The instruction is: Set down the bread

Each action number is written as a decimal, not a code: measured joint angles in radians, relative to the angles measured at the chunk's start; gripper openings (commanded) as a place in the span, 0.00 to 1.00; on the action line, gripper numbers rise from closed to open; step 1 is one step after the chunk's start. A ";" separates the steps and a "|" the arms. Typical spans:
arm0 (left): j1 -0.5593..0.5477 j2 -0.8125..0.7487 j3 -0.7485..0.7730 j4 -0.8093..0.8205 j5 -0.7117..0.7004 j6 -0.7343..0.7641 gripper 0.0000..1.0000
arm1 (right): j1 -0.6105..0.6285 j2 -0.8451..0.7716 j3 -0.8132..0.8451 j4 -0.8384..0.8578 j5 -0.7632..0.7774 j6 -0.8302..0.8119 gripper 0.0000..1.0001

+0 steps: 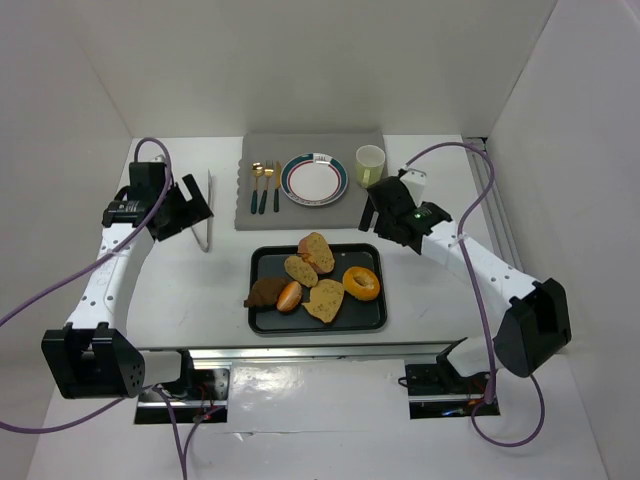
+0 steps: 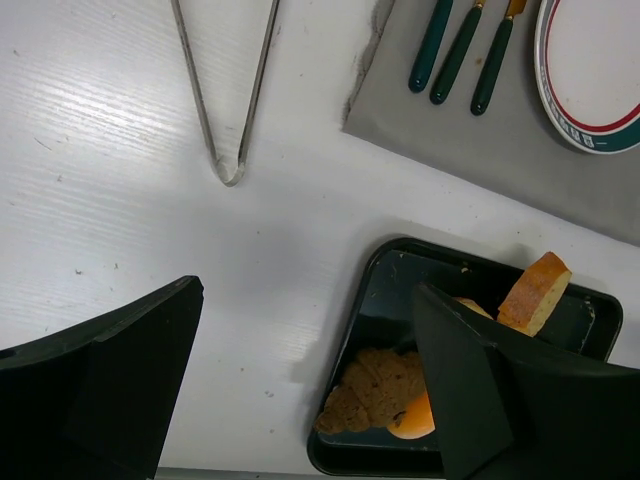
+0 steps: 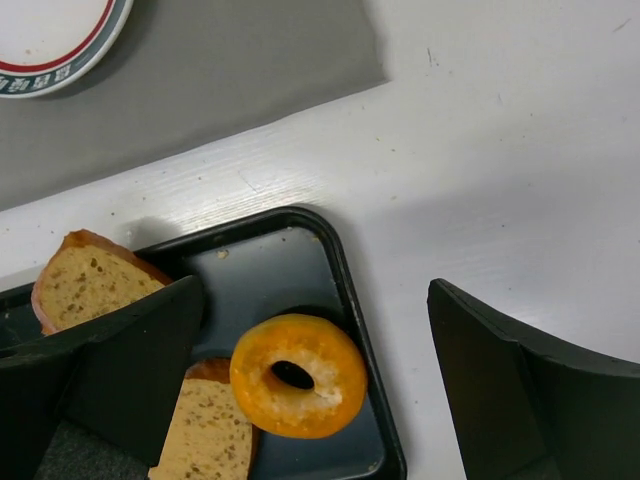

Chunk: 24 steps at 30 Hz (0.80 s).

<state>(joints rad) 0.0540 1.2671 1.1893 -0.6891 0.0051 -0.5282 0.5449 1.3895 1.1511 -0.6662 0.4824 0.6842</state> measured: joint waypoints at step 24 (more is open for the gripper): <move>-0.003 0.314 0.000 -0.073 -0.142 -0.042 1.00 | -0.101 -0.064 -0.114 0.069 -0.091 -0.084 1.00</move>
<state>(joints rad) 0.0505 1.5814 1.1889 -0.7620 -0.1368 -0.5701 0.4442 1.3258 1.0367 -0.5976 0.3916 0.6003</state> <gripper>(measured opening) 0.995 0.999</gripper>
